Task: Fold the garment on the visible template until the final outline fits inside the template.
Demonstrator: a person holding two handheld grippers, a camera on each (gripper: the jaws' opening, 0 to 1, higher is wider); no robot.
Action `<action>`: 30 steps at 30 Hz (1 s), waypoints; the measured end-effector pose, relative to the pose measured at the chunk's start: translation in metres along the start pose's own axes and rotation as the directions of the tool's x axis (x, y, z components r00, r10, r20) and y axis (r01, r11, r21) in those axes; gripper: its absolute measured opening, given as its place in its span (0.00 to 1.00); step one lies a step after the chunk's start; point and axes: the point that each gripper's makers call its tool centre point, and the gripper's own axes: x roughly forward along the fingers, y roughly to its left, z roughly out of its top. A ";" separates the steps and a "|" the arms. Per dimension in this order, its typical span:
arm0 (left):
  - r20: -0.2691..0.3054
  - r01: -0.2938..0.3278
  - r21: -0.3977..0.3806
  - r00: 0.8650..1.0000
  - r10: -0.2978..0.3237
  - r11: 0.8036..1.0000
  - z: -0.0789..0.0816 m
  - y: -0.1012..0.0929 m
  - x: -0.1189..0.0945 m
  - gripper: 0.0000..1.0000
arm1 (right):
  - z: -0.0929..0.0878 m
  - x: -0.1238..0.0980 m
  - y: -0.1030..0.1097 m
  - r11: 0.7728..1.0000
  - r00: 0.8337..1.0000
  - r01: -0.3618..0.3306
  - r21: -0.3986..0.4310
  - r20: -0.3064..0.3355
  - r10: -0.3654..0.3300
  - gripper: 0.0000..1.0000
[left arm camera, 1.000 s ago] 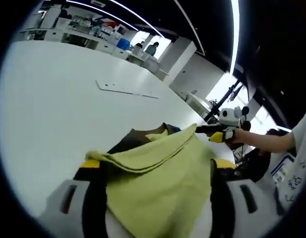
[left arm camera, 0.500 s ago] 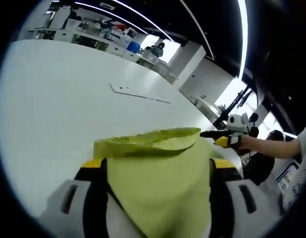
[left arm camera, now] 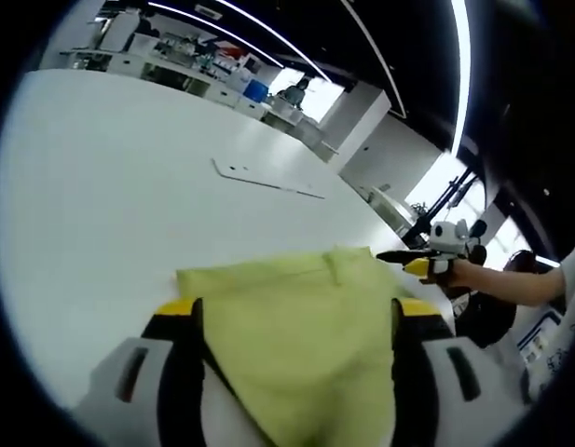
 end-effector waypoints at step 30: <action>-0.057 -0.011 0.068 0.998 0.015 0.998 -0.062 -0.032 -0.092 0.64 | -0.057 -0.098 0.034 0.999 0.999 0.027 0.016 0.023 -0.028 0.51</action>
